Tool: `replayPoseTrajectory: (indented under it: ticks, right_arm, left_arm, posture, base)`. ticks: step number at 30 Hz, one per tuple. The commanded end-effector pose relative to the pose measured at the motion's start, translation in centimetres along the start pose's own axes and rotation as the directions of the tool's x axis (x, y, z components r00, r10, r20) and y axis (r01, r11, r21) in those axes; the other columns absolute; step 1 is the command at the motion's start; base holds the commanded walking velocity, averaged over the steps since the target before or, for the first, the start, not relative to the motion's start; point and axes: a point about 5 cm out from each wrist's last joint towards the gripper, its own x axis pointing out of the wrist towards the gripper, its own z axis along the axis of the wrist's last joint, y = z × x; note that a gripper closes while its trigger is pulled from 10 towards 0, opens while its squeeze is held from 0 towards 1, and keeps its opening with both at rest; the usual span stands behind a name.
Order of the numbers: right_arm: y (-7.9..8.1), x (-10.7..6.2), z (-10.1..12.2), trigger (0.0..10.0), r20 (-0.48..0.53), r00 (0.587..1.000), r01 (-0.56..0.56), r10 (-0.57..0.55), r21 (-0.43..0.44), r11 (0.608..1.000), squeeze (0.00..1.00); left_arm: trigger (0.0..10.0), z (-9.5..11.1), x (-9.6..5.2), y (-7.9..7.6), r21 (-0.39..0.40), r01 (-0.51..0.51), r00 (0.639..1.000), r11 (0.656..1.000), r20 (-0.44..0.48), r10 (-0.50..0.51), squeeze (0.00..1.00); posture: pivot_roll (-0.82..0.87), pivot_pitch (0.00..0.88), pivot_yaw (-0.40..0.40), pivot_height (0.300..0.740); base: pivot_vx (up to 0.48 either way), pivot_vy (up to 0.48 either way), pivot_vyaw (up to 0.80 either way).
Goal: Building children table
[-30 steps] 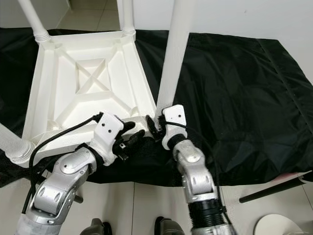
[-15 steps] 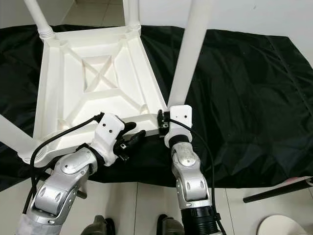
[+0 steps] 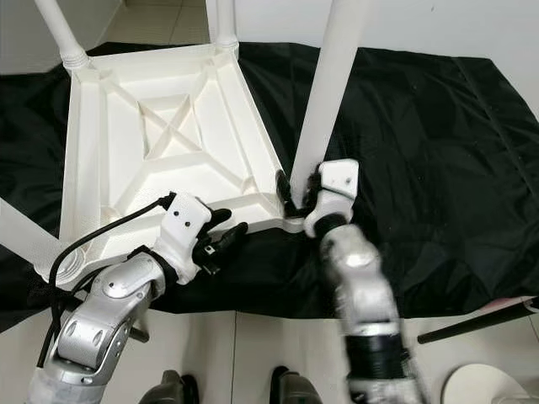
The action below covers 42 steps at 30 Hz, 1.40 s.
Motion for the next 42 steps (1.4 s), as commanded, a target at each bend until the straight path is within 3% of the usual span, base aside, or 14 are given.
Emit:
replayPoseTrajectory:
  ticks: [1,3,7,11,12,13,21,25,26,30,33,38,40,42]
  right_arm:
    - [0.2,-0.1,-0.8,10.0,-0.042,0.996,-0.076,0.077,0.017,0.997,0.00]
    - [0.1,0.2,-1.1,10.0,-0.072,0.971,-0.232,0.228,-0.055,0.971,0.00]
    - [0.2,0.7,-1.6,10.0,-0.105,0.925,-0.374,0.364,-0.090,0.923,0.00]
    - [0.4,1.0,-1.8,10.0,-0.114,0.902,-0.427,0.417,-0.082,0.901,0.00]
    - [0.2,1.3,-2.0,2.9,-0.126,0.894,-0.443,0.431,-0.091,0.892,0.00]
    - [0.1,1.5,-2.2,0.0,-0.139,0.889,-0.451,0.437,-0.089,0.888,0.00]
    - [-1.0,1.2,-2.8,0.0,-0.175,0.868,-0.481,0.466,-0.055,0.875,0.00]
    - [-1.6,0.9,-3.1,0.0,-0.181,0.881,-0.450,0.436,-0.040,0.892,0.00]
    - [-1.7,0.9,-3.2,10.0,-0.187,0.893,-0.422,0.409,-0.034,0.906,0.00]
    - [-2.0,1.0,-3.2,10.0,-0.183,0.916,-0.367,0.357,-0.024,0.930,0.00]
    - [-2.3,1.2,-2.7,10.0,-0.175,0.971,-0.177,0.163,-0.067,0.982,0.00]
    - [-1.5,0.9,-2.5,10.0,-0.160,0.987,-0.015,0.012,-0.019,1.000,0.00]
    - [-1.5,0.9,-2.5,10.0,-0.160,0.987,-0.015,0.012,-0.019,1.000,0.00]
    - [-0.4,0.4,-2.7,10.0,-0.154,0.982,0.112,-0.111,-0.004,0.994,0.00]
  left_arm:
    - [10.0,-0.1,-0.1,0.2,-0.002,-0.046,0.999,0.999,-0.009,0.046,0.00]
    - [10.0,0.0,0.1,0.1,0.002,-0.035,0.999,0.999,-0.007,0.035,0.00]
    - [10.0,0.1,0.4,0.0,0.006,-0.024,1.000,1.000,-0.003,0.024,0.00]
    - [10.0,0.2,0.4,0.0,0.007,-0.021,1.000,1.000,0.000,0.021,0.00]
    - [10.0,0.2,0.4,0.0,0.012,-0.022,1.000,1.000,0.000,0.022,0.00]
    - [10.0,0.2,0.4,0.1,0.014,-0.023,1.000,1.000,0.001,0.023,0.00]
    - [10.0,0.2,0.2,0.0,0.013,-0.029,1.000,0.999,-0.001,0.029,0.00]
    - [10.0,0.0,0.1,-0.2,0.006,-0.027,1.000,1.000,-0.004,0.027,0.00]
    - [10.0,0.0,0.1,-0.3,0.005,-0.024,1.000,1.000,-0.006,0.024,0.00]
    - [10.0,-0.1,0.0,-0.3,0.004,-0.022,1.000,1.000,-0.009,0.022,0.00]
    - [10.0,-0.2,0.0,-0.5,-0.001,-0.018,1.000,1.000,-0.011,0.018,0.00]
    - [10.0,-0.3,0.1,-0.6,-0.006,-0.014,1.000,1.000,-0.011,0.014,0.00]
    - [10.0,-0.3,0.1,-0.6,-0.006,-0.014,1.000,1.000,-0.011,0.014,0.00]
    - [10.0,-0.3,0.1,-0.7,-0.010,-0.010,1.000,1.000,-0.013,0.010,0.00]
  posture:
    - [-0.04,0.187,0.015,0.740]
    - [-0.05,0.180,0.023,0.740]
    - [-0.04,0.168,0.027,0.740]
    - [-0.04,0.161,0.027,0.740]
    - [-0.04,0.158,0.024,0.740]
    - [-0.03,0.156,0.022,0.740]
    - [-0.03,0.152,0.014,0.740]
    - [-0.03,0.151,0.014,0.740]
    - [-0.03,0.151,0.014,0.740]
    - [-0.04,0.150,0.013,0.740]
    - [-0.04,0.153,0.013,0.740]
    - [-0.05,0.157,0.011,0.740]
    - [-0.05,0.157,0.011,0.740]
    - [-0.06,0.161,0.013,0.740]
  base:
    - [0.000,0.000,0.00]
    - [0.000,0.000,0.00]
    - [0.000,0.000,0.00]
    - [0.000,0.000,0.00]
    - [0.000,0.000,0.00]
    - [0.000,0.000,0.00]
    - [0.000,0.000,0.00]
    - [0.000,0.000,0.00]
    - [0.000,0.000,0.00]
    - [0.000,0.000,0.00]
    - [0.000,0.000,0.00]
    - [0.000,0.000,0.00]
    - [0.000,0.000,0.00]
    - [0.000,0.000,0.00]
